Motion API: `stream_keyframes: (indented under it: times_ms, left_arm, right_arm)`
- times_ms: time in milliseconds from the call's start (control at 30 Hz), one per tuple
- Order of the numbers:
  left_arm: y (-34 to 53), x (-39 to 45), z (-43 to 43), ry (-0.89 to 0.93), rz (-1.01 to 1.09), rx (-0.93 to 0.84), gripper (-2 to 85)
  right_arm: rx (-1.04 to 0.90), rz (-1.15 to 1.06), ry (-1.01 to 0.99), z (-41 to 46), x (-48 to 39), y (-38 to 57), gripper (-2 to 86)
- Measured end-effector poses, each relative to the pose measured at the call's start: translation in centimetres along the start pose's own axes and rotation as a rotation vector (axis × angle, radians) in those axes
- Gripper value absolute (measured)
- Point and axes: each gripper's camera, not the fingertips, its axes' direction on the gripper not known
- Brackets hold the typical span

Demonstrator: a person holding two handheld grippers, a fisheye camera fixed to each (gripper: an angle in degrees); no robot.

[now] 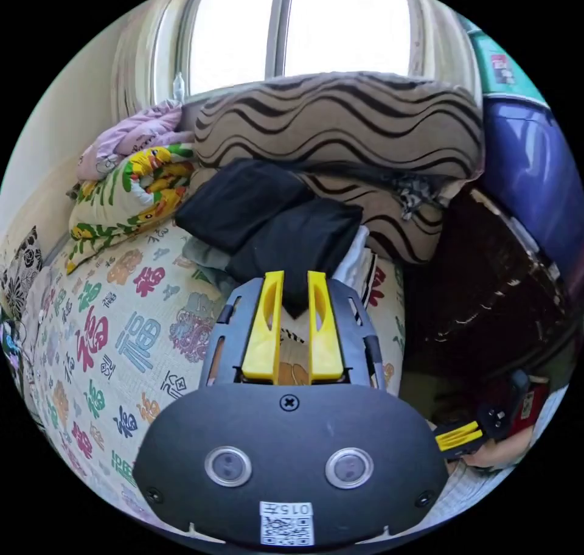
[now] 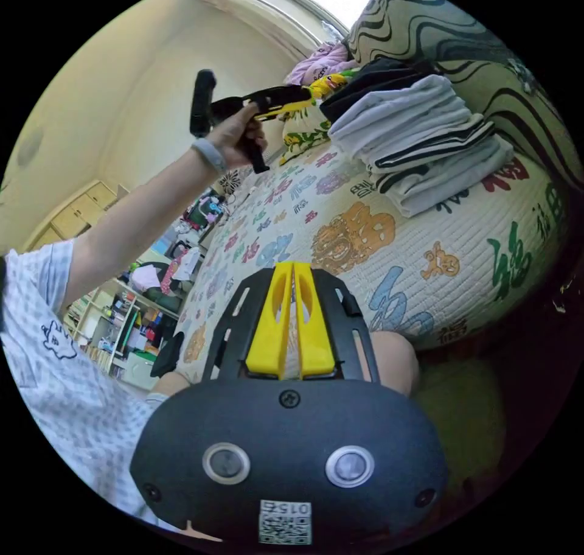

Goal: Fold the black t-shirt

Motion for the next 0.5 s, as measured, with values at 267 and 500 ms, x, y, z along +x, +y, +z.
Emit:
stream_keyframes:
  times_ms: [267,500]
  left_arm:
    - [-0.3,1.6,-5.4,0.065,0.002,0.112,-0.7]
    - [6.2,2.3,-24.4,0.338,0.033,0.424,-0.9]
  right_arm:
    - [0.077,-0.073,0.088,-5.9,1.0,3.7,0.9]
    - [0.233,-0.271,0.317,-11.6,-3.0,2.8,12.2]
